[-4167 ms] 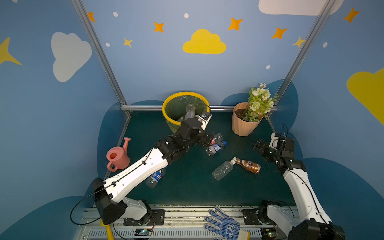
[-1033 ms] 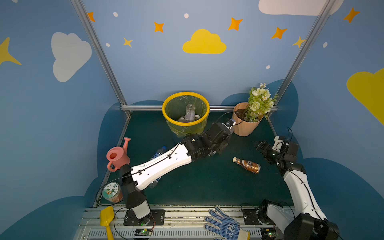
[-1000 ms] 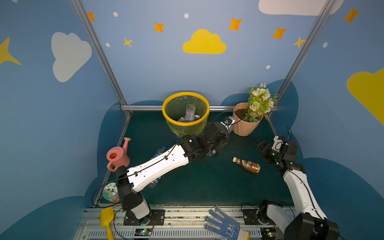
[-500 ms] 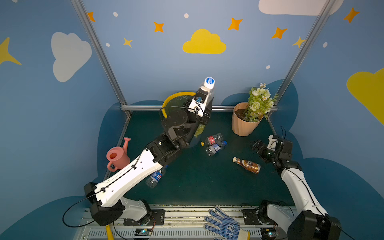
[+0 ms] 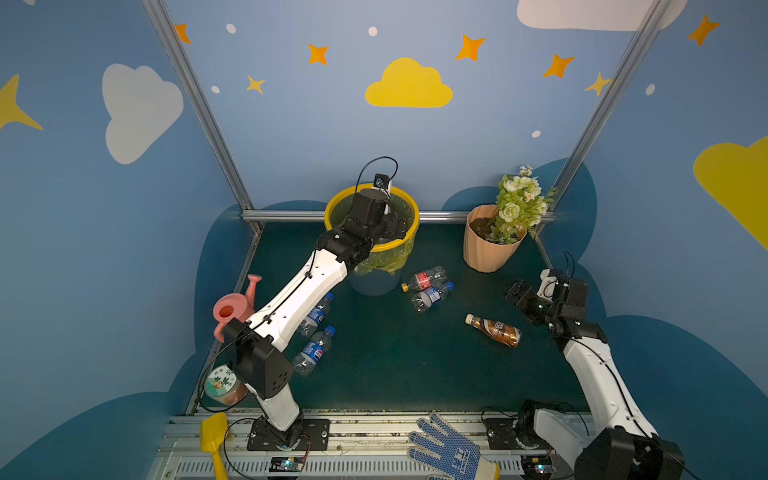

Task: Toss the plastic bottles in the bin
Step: 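Lift the small clear bottle and swing it over the yellow bin, then open the left gripper to drop the small clear bottle in, then close the right gripper on the brown Nescafe bottle while the left withdraws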

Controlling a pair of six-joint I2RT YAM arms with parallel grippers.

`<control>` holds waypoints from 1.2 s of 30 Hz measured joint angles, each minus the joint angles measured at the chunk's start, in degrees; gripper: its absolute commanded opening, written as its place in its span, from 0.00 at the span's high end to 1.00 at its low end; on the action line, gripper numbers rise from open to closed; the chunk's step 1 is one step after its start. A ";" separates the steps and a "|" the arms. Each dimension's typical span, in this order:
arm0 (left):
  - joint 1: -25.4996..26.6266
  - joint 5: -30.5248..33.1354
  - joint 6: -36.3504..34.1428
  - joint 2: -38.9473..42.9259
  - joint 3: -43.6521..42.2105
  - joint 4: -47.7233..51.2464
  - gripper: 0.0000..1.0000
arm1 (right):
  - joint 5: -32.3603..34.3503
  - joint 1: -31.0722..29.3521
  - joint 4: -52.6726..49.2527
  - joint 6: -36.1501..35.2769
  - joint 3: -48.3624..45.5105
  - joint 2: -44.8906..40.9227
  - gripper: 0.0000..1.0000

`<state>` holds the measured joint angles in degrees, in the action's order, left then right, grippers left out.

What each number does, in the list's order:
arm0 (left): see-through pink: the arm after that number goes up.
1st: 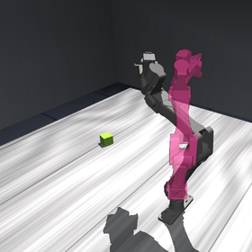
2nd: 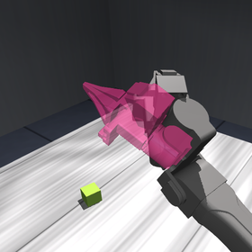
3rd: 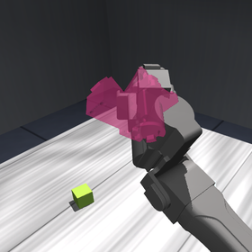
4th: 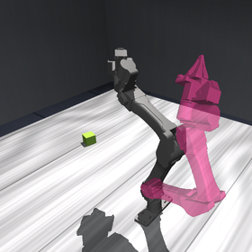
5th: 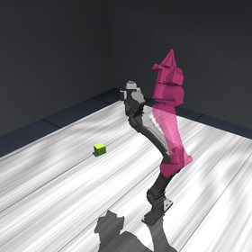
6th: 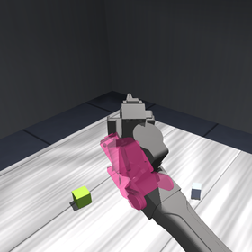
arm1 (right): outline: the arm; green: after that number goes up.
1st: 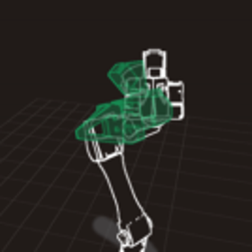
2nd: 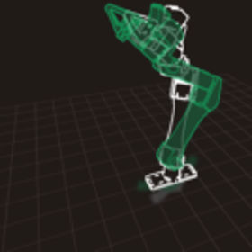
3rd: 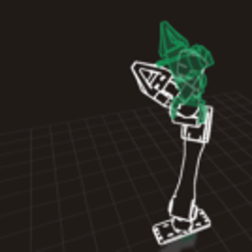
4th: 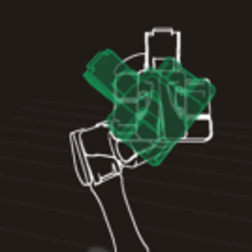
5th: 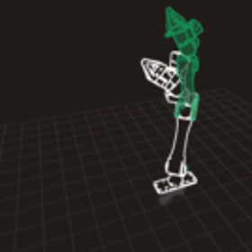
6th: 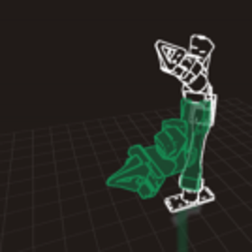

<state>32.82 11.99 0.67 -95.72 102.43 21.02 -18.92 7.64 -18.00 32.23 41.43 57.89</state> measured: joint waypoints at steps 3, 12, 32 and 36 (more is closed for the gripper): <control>1.29 -0.22 -0.81 6.21 0.00 -0.90 0.00 | 0.31 0.00 -0.09 -0.09 0.04 0.00 0.06; 1.16 3.80 -0.94 22.82 -11.54 -8.35 0.00 | 0.96 0.00 -1.33 -0.07 1.70 0.50 0.06; 1.09 5.27 1.05 25.86 -29.33 -7.93 0.00 | 3.69 -0.70 -10.88 11.26 1.60 0.61 0.06; 1.09 5.31 0.20 26.56 -30.95 -8.44 0.00 | 2.78 -2.54 -13.68 16.98 0.94 0.59 0.06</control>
<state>33.91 17.30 0.86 -69.17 71.48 12.58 -16.14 5.10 -31.68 49.21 42.37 58.48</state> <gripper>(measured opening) 0.998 0.942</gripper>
